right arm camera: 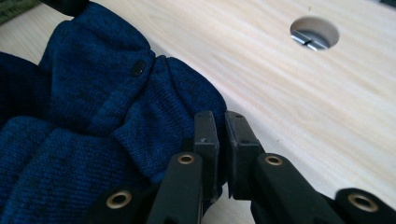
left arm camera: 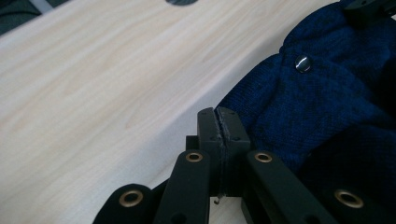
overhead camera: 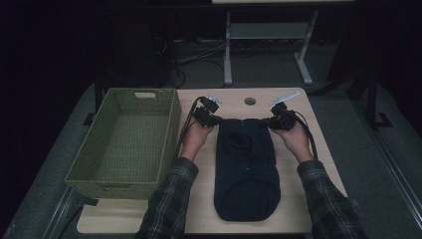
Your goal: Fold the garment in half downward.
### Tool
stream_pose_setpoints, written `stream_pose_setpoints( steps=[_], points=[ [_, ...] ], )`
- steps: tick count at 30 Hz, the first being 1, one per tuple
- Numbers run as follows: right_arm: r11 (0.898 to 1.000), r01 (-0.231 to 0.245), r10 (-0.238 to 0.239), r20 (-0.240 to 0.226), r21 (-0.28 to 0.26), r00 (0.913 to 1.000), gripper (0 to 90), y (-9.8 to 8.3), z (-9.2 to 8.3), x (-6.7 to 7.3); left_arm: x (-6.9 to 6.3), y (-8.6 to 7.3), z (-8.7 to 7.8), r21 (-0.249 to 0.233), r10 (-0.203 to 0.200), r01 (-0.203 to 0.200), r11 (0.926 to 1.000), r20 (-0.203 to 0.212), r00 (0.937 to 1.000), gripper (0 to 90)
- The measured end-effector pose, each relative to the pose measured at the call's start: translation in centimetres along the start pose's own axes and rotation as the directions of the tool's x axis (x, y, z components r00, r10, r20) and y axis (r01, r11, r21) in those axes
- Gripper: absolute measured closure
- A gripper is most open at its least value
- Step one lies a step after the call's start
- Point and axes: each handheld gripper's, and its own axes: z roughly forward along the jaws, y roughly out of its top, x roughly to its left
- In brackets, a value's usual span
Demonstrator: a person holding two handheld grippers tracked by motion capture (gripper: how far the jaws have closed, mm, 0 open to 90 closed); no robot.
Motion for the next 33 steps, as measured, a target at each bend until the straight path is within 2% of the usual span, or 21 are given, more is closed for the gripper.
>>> stream_pose_setpoints(
  steps=[11,12,17,20,24,33],
  points=[
    [0.996,0.037,-0.035,0.027,-0.084,0.999,84.3,1.6,-2.6,0.8,-0.3,1.8,-3.2,-0.084,0.028,-0.032,0.996,-0.045,0.9986,89.7],
    [0.993,0.049,-0.045,0.036,-0.107,0.9983,84.2,2.0,-3.3,1.0,-0.5,2.3,-3.9,-0.106,0.037,-0.043,0.9934,-0.059,0.9975,89.6],
    [0.985,0.081,-0.072,0.063,-0.155,0.9954,84.2,2.6,-4.6,1.6,-1.3,2.8,-5.2,-0.131,0.07,-0.082,0.9881,-0.097,0.9928,89.6],
    [0.982,0.107,-0.095,0.082,-0.154,0.9921,84.2,2.3,-4.8,2.2,-2.0,2.4,-5.6,-0.147,0.08,-0.094,0.9847,-0.101,0.9916,89.6],
    [0.978,0.115,-0.103,0.075,-0.175,0.9918,84.2,1.3,-5.2,2.8,-2.6,1.5,-6.3,-0.165,0.085,-0.099,0.9814,-0.091,0.9923,89.6],
    [0.972,0.135,-0.127,0.051,-0.192,0.9906,84.0,-0.9,-6.0,4.4,-4.2,-0.2,-7.3,-0.146,0.081,-0.087,0.9855,-0.047,0.9956,89.5]
  ],
)
